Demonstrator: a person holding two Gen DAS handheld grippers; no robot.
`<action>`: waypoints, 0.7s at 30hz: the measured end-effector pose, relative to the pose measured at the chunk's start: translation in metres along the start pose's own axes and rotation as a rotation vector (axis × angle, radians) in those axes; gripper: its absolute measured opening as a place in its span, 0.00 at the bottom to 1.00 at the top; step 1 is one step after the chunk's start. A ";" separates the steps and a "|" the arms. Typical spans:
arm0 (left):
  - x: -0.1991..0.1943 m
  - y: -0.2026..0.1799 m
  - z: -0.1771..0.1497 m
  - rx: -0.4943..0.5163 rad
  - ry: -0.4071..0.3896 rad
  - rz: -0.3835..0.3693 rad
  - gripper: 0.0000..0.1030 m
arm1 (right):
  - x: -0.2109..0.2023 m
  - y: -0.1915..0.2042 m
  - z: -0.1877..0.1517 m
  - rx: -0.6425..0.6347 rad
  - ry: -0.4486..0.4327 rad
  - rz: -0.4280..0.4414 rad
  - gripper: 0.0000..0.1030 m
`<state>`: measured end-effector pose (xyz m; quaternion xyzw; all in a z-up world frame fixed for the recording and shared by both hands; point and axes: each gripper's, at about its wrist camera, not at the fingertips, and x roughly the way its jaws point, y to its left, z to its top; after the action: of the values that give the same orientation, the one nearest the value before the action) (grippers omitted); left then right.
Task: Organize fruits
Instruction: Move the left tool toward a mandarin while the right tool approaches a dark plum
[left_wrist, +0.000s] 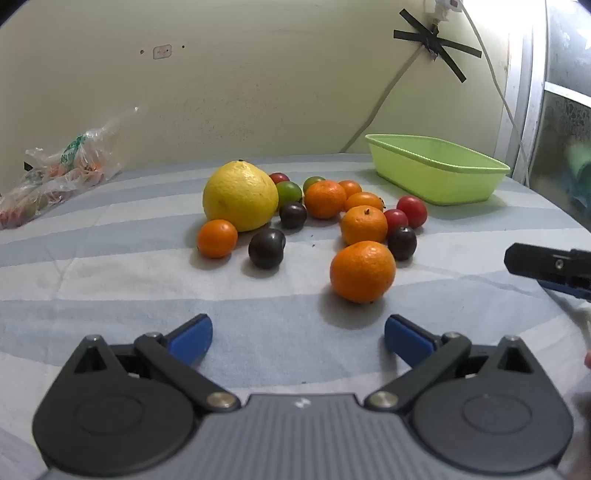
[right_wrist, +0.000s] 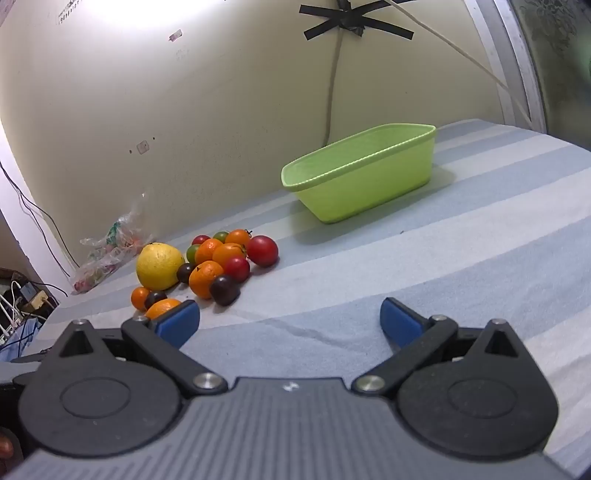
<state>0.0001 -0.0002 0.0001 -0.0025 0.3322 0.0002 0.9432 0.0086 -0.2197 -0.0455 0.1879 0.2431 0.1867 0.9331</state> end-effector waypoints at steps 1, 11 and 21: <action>0.000 0.000 0.000 -0.002 -0.002 -0.002 1.00 | 0.000 0.000 0.000 0.006 -0.003 0.004 1.00; 0.001 -0.001 0.000 0.021 0.004 0.017 1.00 | -0.003 -0.001 -0.001 0.005 -0.003 0.005 1.00; -0.002 0.013 -0.002 0.121 0.004 -0.085 1.00 | -0.002 -0.001 0.000 0.002 -0.003 0.006 1.00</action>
<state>-0.0027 0.0124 -0.0006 0.0402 0.3329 -0.0597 0.9402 0.0074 -0.2211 -0.0453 0.1900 0.2412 0.1891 0.9327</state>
